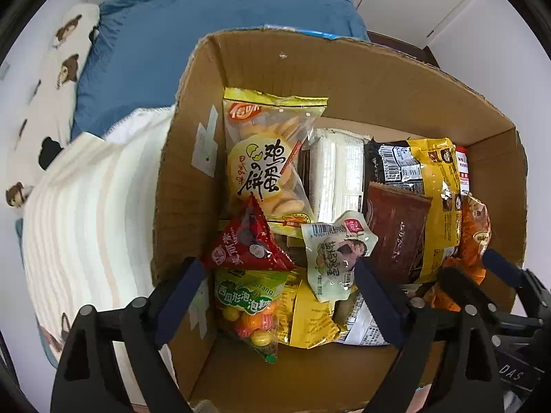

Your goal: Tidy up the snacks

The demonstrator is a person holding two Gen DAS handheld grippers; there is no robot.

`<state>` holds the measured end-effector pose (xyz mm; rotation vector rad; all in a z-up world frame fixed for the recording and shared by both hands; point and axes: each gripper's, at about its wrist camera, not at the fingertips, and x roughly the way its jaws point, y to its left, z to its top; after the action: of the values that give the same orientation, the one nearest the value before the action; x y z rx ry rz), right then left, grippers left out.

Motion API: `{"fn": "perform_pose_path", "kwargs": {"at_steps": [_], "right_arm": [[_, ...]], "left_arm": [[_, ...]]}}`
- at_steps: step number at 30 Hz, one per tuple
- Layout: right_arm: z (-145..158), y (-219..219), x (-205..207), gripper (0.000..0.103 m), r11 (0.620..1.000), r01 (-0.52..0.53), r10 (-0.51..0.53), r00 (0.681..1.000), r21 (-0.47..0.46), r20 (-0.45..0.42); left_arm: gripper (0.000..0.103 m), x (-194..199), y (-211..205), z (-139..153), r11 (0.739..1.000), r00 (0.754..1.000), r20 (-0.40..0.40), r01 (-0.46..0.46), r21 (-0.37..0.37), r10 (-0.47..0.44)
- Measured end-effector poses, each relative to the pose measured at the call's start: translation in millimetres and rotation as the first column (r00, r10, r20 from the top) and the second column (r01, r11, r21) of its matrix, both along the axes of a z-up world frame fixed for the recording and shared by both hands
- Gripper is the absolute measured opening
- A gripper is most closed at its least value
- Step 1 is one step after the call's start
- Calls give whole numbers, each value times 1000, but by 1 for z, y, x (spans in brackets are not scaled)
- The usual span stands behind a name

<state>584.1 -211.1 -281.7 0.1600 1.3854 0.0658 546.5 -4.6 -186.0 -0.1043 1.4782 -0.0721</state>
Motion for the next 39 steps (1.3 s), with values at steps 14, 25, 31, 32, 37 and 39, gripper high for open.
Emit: {"fn": "perform_pose_path", "kwargs": {"at_steps": [14,25,31,32,37,39], "right_arm": [[14,-18,-31,99,1000,21,-21,1000,18,23],[64,-30,-91,99,1000,3,-2,984,-4,179],[99,-36,-135,99,1000,-6,2,966,16,260],[105,-37,-143,99,1000,-8,1,962,22,273],[140,-41,-187,99,999,-15,2,936,34,351],[154,-42,-206,99,999,-21,5,925,37,381]], "left_arm": [[91,-38,-7,20,1000,997,68,-23,-12,24],[91,-103,-20,75,1000,964,267,-22,9,18],[91,-148,-30,112,1000,931,365,-26,9,21],[91,-156,-30,119,1000,925,381,-22,6,18],[91,-197,-33,153,1000,887,461,-21,10,14],[91,-215,-33,167,1000,869,495,-22,9,15]]}}
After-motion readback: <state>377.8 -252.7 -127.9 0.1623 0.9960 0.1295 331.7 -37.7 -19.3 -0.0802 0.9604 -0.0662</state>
